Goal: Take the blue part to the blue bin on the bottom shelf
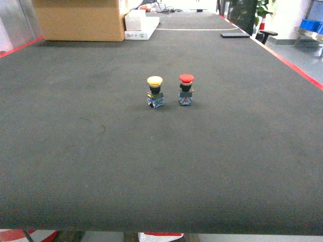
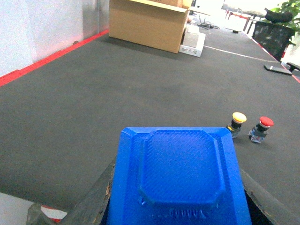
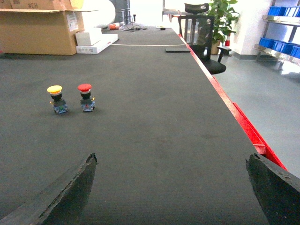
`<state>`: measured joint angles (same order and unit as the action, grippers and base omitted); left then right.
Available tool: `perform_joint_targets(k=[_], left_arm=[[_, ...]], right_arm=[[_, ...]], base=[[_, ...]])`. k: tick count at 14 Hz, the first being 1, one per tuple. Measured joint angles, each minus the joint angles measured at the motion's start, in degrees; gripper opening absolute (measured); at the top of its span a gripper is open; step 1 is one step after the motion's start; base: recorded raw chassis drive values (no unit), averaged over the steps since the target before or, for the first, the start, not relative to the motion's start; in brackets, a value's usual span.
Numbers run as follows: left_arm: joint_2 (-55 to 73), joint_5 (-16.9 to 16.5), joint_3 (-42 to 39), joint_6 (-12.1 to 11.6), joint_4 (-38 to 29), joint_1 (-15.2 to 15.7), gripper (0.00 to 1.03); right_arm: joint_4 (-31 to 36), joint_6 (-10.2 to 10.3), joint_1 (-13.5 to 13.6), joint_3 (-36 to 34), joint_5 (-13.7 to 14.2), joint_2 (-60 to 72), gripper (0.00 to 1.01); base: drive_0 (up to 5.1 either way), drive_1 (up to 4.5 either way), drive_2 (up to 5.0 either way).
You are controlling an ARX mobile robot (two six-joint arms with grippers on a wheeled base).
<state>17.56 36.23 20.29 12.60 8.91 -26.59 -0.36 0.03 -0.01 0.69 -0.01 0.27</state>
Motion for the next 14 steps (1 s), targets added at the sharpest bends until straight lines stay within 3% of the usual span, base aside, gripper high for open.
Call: perform_joint_targets(k=[14], left_arm=[[0.0, 0.0, 0.0, 0.0, 0.0, 0.1, 0.44]], right_arm=[[0.1, 0.0, 0.0, 0.0, 0.0, 0.0, 0.98]], base=[[-1.5, -1.51, -1.5]])
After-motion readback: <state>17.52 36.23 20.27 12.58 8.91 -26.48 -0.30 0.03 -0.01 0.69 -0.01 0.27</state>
